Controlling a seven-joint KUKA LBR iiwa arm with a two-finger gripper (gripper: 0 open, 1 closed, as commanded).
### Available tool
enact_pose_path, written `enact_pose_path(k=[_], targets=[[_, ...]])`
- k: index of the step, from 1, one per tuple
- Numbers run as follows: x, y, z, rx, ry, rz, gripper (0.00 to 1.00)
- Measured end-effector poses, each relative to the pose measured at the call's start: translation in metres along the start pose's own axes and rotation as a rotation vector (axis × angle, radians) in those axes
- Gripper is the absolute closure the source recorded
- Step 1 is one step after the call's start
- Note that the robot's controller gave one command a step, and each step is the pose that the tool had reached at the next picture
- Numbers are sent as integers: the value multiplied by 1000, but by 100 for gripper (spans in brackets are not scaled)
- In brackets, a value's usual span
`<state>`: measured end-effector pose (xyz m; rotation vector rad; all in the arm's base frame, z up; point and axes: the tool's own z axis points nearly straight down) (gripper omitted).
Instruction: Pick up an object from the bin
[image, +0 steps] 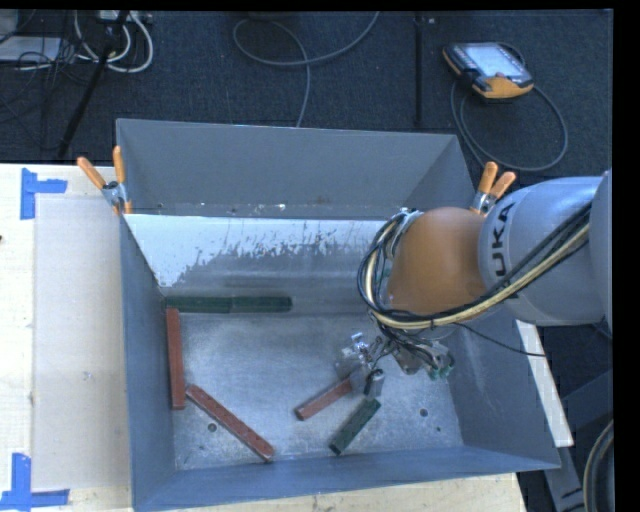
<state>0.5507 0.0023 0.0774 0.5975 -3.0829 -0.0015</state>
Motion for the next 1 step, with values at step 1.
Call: enact_pose_path(k=[1], targets=[[-13,38,-132,1,-2,-94,100]])
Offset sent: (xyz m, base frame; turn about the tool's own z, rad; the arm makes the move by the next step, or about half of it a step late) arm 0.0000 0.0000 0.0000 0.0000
